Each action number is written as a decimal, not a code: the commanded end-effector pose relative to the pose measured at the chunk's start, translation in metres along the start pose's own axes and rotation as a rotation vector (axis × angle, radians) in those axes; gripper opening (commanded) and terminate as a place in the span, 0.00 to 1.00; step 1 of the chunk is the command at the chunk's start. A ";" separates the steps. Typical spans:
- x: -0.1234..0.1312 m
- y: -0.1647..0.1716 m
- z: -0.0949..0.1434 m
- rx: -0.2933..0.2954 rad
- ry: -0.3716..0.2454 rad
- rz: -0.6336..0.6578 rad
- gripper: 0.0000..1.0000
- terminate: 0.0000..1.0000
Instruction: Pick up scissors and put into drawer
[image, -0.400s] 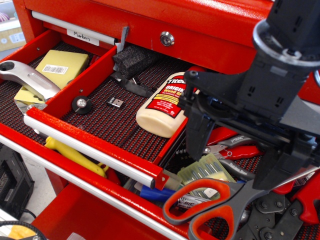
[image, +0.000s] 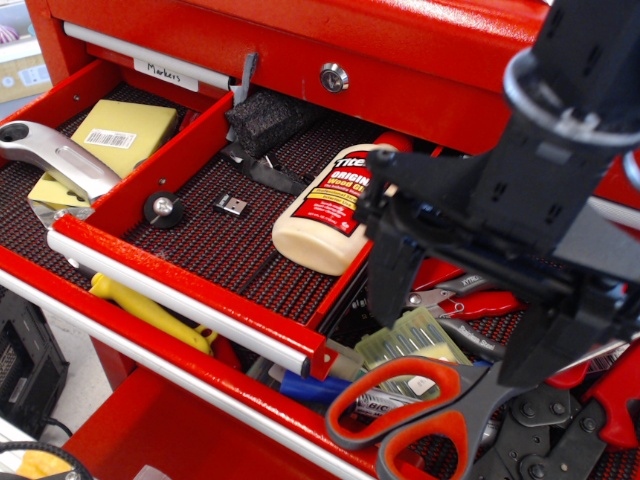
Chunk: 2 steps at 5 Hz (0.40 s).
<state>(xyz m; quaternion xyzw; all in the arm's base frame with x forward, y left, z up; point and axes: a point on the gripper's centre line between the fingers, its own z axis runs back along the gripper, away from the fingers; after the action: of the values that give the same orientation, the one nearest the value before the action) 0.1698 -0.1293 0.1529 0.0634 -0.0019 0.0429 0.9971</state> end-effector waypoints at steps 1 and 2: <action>0.039 0.011 -0.010 0.009 -0.088 -0.071 1.00 0.00; 0.064 0.020 -0.021 -0.023 -0.097 -0.115 1.00 0.00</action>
<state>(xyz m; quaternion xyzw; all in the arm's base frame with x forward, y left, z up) 0.2299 -0.0973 0.1235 0.0640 -0.0291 -0.0110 0.9975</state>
